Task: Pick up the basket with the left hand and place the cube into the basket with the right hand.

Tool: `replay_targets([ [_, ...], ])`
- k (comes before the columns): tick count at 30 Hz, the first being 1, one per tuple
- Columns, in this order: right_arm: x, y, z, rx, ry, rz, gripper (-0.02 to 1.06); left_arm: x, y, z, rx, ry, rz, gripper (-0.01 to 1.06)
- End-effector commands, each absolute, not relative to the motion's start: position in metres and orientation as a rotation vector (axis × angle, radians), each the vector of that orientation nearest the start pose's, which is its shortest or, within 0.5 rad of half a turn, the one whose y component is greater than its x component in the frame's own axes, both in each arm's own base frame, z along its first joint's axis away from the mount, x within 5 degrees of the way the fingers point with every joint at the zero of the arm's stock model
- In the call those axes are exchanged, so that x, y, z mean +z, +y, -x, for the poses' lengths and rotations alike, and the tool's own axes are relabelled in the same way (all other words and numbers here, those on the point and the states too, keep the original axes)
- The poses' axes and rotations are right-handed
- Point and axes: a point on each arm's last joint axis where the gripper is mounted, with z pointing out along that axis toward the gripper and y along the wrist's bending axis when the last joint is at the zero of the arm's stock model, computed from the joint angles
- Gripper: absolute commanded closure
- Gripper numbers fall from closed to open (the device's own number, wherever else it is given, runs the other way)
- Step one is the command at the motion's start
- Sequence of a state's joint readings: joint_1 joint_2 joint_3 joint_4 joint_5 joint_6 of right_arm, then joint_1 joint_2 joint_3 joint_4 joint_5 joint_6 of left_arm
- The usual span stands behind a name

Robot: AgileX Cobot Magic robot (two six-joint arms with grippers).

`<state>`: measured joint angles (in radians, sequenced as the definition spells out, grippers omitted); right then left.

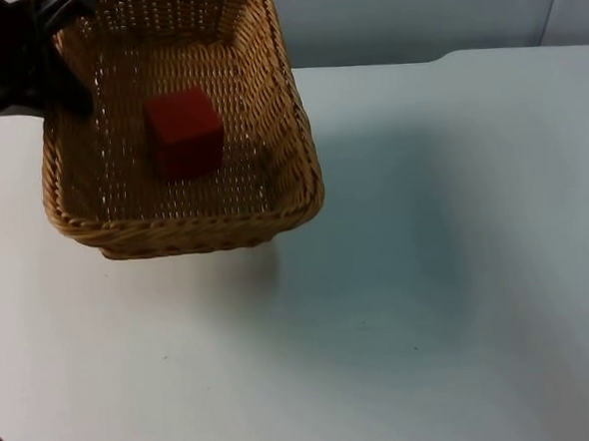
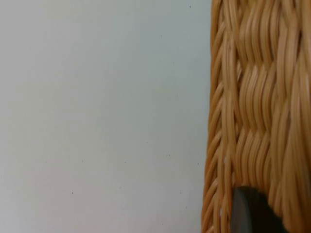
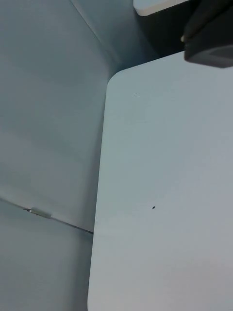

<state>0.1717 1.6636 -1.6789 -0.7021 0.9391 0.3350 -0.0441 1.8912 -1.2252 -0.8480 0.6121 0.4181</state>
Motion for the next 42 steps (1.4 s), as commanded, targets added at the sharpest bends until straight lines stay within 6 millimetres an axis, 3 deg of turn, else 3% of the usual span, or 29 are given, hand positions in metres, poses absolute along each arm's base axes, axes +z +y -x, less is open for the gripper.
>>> replay_targets([
  [1, 0.402, 0.015, -0.37, -0.595, 2.206, 0.035, 1.04, 0.197, -0.059, -0.388, -0.764, 2.577, 0.193, 1.05],
  [24, 0.408, 0.022, -0.377, -0.532, 2.112, 0.09, 1.04, 0.104, -0.077, -0.391, -1.085, 2.746, 0.169, 1.03],
  [27, 0.408, 0.022, -0.377, -0.527, 2.105, 0.094, 1.04, 0.097, -0.078, -0.39, -1.098, 2.759, 0.117, 0.96],
  [32, 0.408, 0.023, -0.378, -0.513, 2.1, 0.095, 1.04, 0.097, -0.079, -0.39, -1.103, 2.758, 0.071, 0.51],
  [33, 0.408, 0.023, -0.378, -0.513, 2.1, 0.095, 1.04, 0.097, -0.079, -0.39, -1.103, 2.758, 0.071, 0.51],
  [35, 0.408, 0.024, -0.378, -0.498, 2.104, 0.09, 1.04, 0.1, -0.077, -0.394, -1.076, 2.76, 0.019, 0.36],
  [39, 0.408, 0.024, -0.378, -0.497, 2.105, 0.092, 1.04, 0.107, -0.072, -0.402, -0.972, 2.771, -0.12, 0.32],
  [42, 0.407, 0.024, -0.377, -0.502, 2.111, 0.094, 1.04, 0.123, -0.065, -0.417, -0.817, 2.806, -0.202, 0.32],
])
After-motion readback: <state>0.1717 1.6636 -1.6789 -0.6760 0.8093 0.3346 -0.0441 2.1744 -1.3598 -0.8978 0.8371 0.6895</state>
